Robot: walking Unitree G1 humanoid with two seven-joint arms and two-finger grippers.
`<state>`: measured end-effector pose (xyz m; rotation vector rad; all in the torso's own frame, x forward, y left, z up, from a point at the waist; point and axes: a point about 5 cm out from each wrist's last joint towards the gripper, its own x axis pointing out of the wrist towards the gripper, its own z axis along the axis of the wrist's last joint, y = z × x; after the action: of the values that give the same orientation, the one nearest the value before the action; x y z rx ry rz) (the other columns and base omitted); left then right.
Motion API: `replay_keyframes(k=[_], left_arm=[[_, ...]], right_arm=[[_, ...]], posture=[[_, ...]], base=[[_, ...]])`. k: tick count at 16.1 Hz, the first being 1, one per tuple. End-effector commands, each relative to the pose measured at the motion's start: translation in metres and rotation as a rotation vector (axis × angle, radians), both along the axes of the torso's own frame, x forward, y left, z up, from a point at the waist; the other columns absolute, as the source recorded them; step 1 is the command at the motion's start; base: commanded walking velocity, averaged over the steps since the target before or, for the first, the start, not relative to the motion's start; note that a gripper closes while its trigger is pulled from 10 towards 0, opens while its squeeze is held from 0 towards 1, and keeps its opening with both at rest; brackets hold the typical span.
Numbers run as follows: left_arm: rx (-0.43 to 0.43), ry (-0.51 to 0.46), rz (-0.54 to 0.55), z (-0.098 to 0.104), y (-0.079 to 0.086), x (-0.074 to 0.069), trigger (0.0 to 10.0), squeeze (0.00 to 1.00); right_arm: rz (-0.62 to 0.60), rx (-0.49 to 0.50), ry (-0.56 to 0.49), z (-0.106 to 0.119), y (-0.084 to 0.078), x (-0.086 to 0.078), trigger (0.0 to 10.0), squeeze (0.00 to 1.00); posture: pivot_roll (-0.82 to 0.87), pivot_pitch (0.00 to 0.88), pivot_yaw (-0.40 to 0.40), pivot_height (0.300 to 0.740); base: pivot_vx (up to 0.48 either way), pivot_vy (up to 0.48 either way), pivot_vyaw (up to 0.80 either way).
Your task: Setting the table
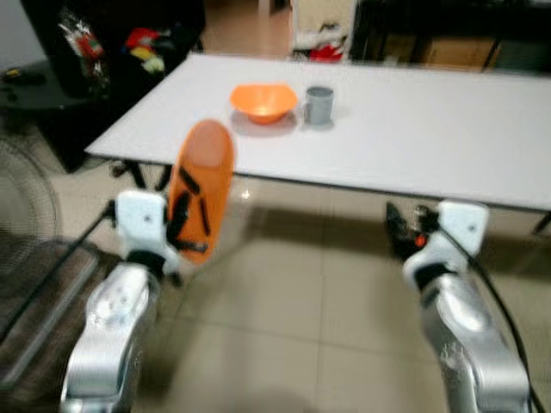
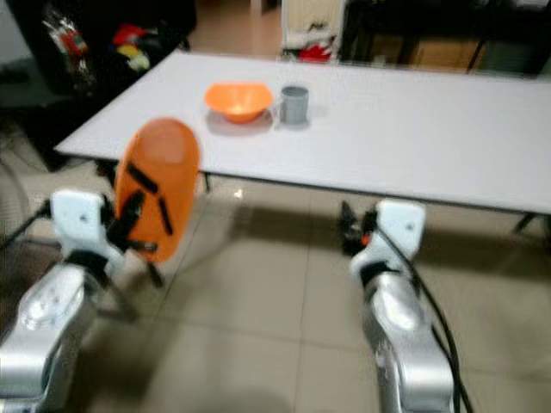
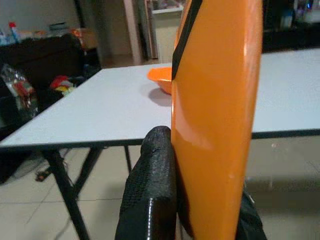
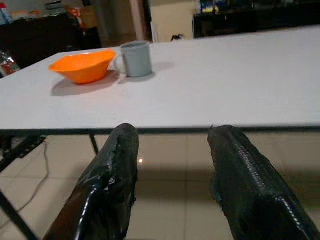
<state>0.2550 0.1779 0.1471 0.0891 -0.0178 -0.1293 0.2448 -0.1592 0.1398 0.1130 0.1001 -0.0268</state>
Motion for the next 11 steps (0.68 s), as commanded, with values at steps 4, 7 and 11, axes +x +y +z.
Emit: replay_keyframes(k=[4, 7, 11], left_arm=[[-0.016, -0.044, 0.030, 0.0106, 0.0037, 0.0011, 10.0, 0.00], [-0.052, -0.047, -0.006, 0.0085, -0.0017, 0.0003, 10.0, 0.00], [-0.066, -0.042, 0.002, 0.0051, -0.0043, -0.0004, 10.0, 0.00]], right_arm=[[0.013, 0.028, -0.004, 0.0018, 0.0049, -0.0001, 10.0, 0.00], [0.034, 0.006, -0.005, 0.0021, 0.0059, 0.0001, 10.0, 0.00], [0.076, -0.021, -0.002, 0.0032, 0.0076, 0.0033, 10.0, 0.00]], posture=[[-0.01, 0.000, 0.078, 0.740], [-0.01, 0.000, 0.076, 0.740], [-0.01, 0.000, 0.065, 0.740]], base=[[0.000, 0.000, -0.30], [0.086, 0.000, 0.00], [0.377, 0.000, 0.00]])
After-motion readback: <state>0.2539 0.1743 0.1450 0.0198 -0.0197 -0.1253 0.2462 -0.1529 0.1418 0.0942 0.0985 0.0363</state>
